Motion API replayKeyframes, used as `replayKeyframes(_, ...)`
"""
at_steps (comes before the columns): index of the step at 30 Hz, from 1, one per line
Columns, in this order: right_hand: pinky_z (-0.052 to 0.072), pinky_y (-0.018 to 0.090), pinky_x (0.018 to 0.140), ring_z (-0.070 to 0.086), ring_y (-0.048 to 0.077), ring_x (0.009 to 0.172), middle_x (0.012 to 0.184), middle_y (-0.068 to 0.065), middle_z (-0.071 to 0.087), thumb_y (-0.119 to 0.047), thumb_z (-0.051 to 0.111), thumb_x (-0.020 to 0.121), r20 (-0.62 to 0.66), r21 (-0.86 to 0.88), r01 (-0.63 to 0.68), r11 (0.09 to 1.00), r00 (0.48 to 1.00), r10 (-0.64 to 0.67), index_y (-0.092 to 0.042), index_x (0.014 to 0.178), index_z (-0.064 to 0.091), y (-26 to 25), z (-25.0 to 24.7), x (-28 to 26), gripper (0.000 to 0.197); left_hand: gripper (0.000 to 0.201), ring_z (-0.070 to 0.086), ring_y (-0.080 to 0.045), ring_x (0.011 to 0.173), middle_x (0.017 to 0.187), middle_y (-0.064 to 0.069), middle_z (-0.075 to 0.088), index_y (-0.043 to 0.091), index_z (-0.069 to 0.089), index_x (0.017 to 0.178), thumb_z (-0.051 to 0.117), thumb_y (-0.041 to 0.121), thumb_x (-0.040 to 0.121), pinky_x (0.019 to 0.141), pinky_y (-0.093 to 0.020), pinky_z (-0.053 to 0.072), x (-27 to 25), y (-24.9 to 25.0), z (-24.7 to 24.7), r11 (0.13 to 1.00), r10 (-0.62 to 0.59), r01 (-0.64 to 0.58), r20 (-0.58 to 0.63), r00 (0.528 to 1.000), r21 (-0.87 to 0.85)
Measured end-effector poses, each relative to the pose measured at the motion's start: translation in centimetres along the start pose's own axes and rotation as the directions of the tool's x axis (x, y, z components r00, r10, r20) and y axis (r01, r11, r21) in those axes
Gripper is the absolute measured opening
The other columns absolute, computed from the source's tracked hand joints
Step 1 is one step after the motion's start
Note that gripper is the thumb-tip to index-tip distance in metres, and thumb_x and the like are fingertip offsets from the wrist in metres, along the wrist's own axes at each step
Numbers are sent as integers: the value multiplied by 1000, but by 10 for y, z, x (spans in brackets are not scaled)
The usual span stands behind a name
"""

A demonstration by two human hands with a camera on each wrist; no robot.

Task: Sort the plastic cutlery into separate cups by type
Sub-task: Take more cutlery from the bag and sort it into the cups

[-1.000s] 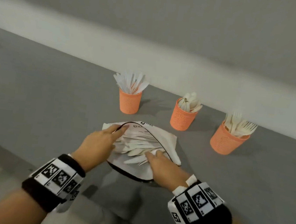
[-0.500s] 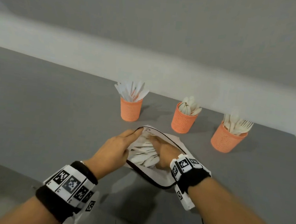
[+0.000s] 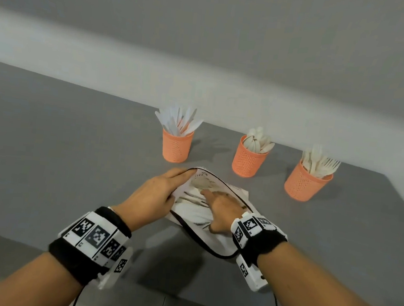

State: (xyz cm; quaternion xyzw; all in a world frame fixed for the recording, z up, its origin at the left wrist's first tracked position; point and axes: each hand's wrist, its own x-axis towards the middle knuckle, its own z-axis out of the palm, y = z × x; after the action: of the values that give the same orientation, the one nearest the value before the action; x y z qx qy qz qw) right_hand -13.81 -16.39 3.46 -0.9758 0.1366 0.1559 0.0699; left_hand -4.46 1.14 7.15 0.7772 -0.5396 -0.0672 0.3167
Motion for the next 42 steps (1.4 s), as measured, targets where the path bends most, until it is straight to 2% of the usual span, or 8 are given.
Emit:
replayKeyframes(5, 43, 37, 91, 51, 29, 113, 125, 8, 48, -5, 68, 70, -102, 102, 26, 994, 995, -16, -17, 132, 34, 1, 10, -3, 72, 72, 53, -11, 110, 145, 12, 37, 24, 36, 142, 45, -10, 79, 81, -4, 32, 2, -7, -2, 998, 51, -51, 10, 999, 36)
replayKeyframes(13, 42, 40, 100, 48, 27, 119, 128, 6, 48, -12, 59, 74, -111, 368, -117, 922, 979, 169, -23, 135, 30, 12, 15, -8, 68, 65, 61, -21, 97, 136, 8, 42, 26, 49, 129, 41, -10, 76, 71, -40, 53, 5, -18, -5, 994, 61, -63, 33, 998, 85)
replayKeyframes(20, 41, 33, 102, 51, 17, 117, 124, -2, 57, -5, 53, 75, -211, 519, 24, 854, 972, 101, -29, 135, 39, 23, 8, -18, 66, 55, 48, -13, 74, 120, 6, 49, 22, 56, 111, 41, -15, 72, 51, -25, 40, 23, -16, -18, 982, 33, -26, -36, 999, 186)
replayKeyframes(25, 42, 19, 83, 56, 12, 99, 107, -6, 61, 5, 69, 68, -138, 744, 24, 668, 983, 118, -22, 126, 50, 27, -18, -39, 67, 44, 50, 2, 72, 87, 7, 55, 25, 44, 91, 37, -16, 77, 59, -7, 36, 43, -9, -24, 988, -64, 64, 1, 998, -140)
replayKeyframes(29, 40, 4, 72, 55, -2, 80, 88, -18, 58, 6, 68, 72, -183, 770, 66, 635, 976, 121, -28, 111, 52, 26, -30, -52, 54, 55, 53, -11, 89, 103, -3, 61, 22, 45, 113, 33, -18, 77, 67, -3, 39, 60, -16, -20, 971, -146, 148, 24, 989, -190)
replayKeyframes(34, 44, 24, 78, 59, 17, 90, 100, 0, 63, 0, 70, 68, -325, 744, 69, 664, 907, 269, -14, 108, 57, 28, -22, -53, 44, 68, 51, -16, 104, 118, -7, 55, 18, 45, 136, 38, -16, 77, 83, -11, 33, 71, -5, -13, 999, -27, 30, 83, 996, -32)
replayKeyframes(37, 43, 20, 76, 58, 12, 92, 100, -6, 63, 5, 69, 69, -242, 830, 36, 557, 922, 301, -18, 113, 57, 35, -20, -57, 51, 67, 43, -15, 97, 112, -3, 44, 23, 45, 135, 46, -11, 78, 79, -18, 32, 68, -6, -14, 994, -71, 47, 265, 962, 97)
replayKeyframes(42, 47, 23, 83, 62, 14, 89, 88, -6, 66, 11, 70, 69, -186, 925, 53, 377, 928, 324, -24, 90, 60, 37, -18, -63, 42, 35, 48, -7, 73, 99, 0, 57, 16, 62, 118, 52, 1, 88, 64, -11, 36, 69, -13, -17, 990, -144, 143, 170, 975, 16)
